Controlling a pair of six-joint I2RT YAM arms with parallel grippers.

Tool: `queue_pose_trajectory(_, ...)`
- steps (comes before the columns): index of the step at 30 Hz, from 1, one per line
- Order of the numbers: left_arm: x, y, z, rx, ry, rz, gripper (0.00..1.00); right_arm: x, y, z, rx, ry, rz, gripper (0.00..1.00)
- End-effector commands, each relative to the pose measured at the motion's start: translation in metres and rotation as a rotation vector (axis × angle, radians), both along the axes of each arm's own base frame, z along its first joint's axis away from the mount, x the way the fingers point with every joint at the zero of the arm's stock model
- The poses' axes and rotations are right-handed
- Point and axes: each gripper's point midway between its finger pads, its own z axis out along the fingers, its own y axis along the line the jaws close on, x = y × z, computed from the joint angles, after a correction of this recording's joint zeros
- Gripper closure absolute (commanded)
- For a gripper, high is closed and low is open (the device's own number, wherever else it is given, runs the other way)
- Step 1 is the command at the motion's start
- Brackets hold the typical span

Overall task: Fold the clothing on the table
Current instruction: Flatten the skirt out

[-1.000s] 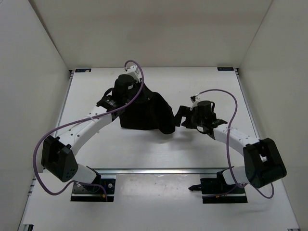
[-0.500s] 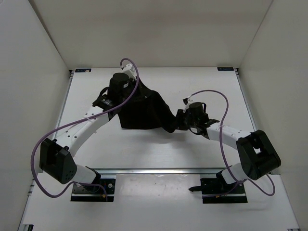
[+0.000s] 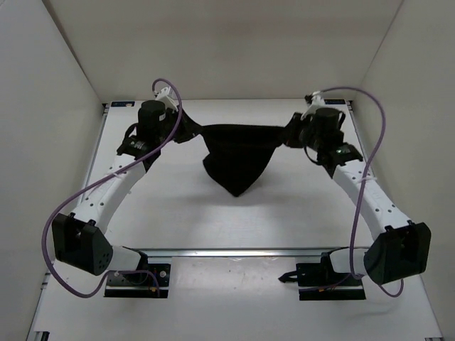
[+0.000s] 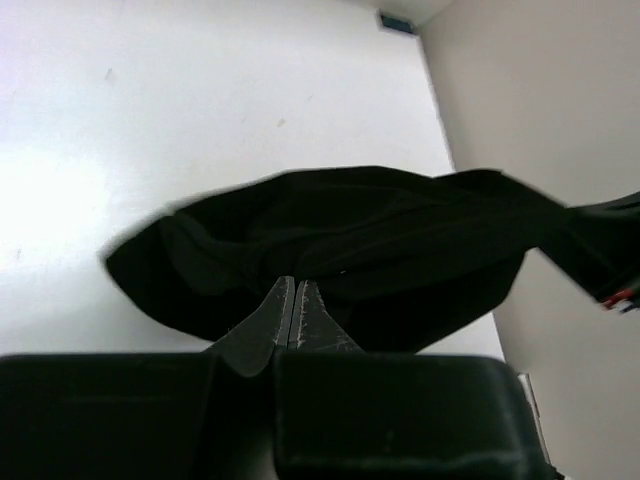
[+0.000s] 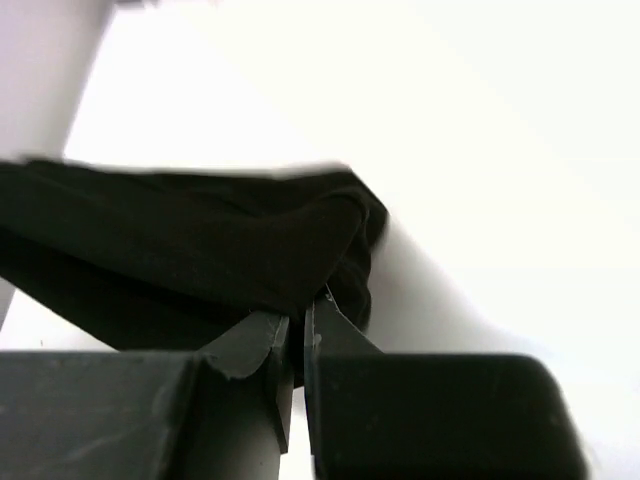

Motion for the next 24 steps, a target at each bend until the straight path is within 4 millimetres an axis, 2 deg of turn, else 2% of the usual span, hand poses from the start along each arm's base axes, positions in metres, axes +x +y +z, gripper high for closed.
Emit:
queue_pose_trajectory(1,0.006,-0.001,0.065,0.032,-0.152,-0.047,1.0,0.008,-0.02,0.063,-0.077,-0.126,0.017,1.0)
queue_pose_trajectory(2,0.01,-0.001,0.081,0.044,-0.181,-0.046,1.0,0.015,-0.02,0.096,-0.097,-0.187,0.019,1.0)
queue_pose_trajectory(3,0.012,0.0,0.101,0.043,-0.223,-0.039,1.0,0.017,-0.019,0.104,-0.106,-0.202,0.021,1.0)
queue_pose_trajectory(4,0.015,0.006,0.103,0.061,-0.22,-0.021,1.0,0.021,-0.023,0.114,-0.128,-0.217,0.002,1.0)
queue_pose_trajectory(5,0.014,0.01,0.116,0.059,-0.249,-0.012,1.0,0.021,-0.023,0.11,-0.137,-0.196,0.001,1.0)
queue_pose_trajectory(8,0.01,0.026,0.114,0.081,-0.252,0.029,1.0,0.021,-0.034,0.103,-0.135,-0.182,-0.02,1.0)
queue_pose_trajectory(9,0.01,0.031,0.095,0.095,-0.217,0.039,1.0,0.016,-0.033,0.082,-0.126,-0.137,-0.002,1.0)
queue_pose_trajectory(10,0.005,0.036,0.094,0.087,-0.221,0.047,1.0,0.008,-0.036,0.063,-0.127,-0.102,-0.01,1.0)
queue_pose_trajectory(11,-0.002,0.038,0.078,0.093,-0.198,0.048,1.0,0.003,-0.039,0.062,-0.12,-0.112,-0.019,1.0)
queue_pose_trajectory(12,-0.007,0.038,0.045,0.112,-0.135,0.04,1.0,-0.002,-0.044,0.038,-0.117,-0.059,-0.032,1.0)
queue_pose_trajectory(13,-0.017,0.041,0.03,0.119,-0.113,0.039,1.0,-0.015,-0.041,0.01,-0.116,0.004,-0.017,1.0)
queue_pose_trajectory(14,-0.026,0.04,0.022,0.125,-0.105,0.034,1.0,-0.023,-0.043,0.013,-0.107,-0.012,-0.02,1.0)
queue_pose_trajectory(16,-0.045,0.039,-0.025,0.162,-0.019,0.009,1.0,-0.049,-0.037,-0.034,-0.098,0.095,0.015,0.99)
queue_pose_trajectory(17,-0.052,0.038,-0.025,0.159,-0.023,-0.001,1.0,-0.055,-0.038,-0.037,-0.089,0.095,0.013,0.99)
queue_pose_trajectory(19,-0.064,0.038,-0.053,0.174,0.03,-0.016,1.0,-0.069,-0.033,-0.06,-0.082,0.139,0.045,1.0)
queue_pose_trajectory(21,-0.066,0.039,-0.066,0.182,0.06,-0.016,1.0,-0.072,-0.03,-0.073,-0.087,0.172,0.064,1.0)
queue_pose_trajectory(22,-0.062,0.039,-0.065,0.184,0.05,-0.016,1.0,-0.066,-0.027,-0.063,-0.078,0.147,0.072,1.0)
queue_pose_trajectory(24,-0.046,0.037,-0.077,0.19,0.084,-0.019,1.0,-0.047,-0.026,-0.06,-0.075,0.149,0.077,1.0)
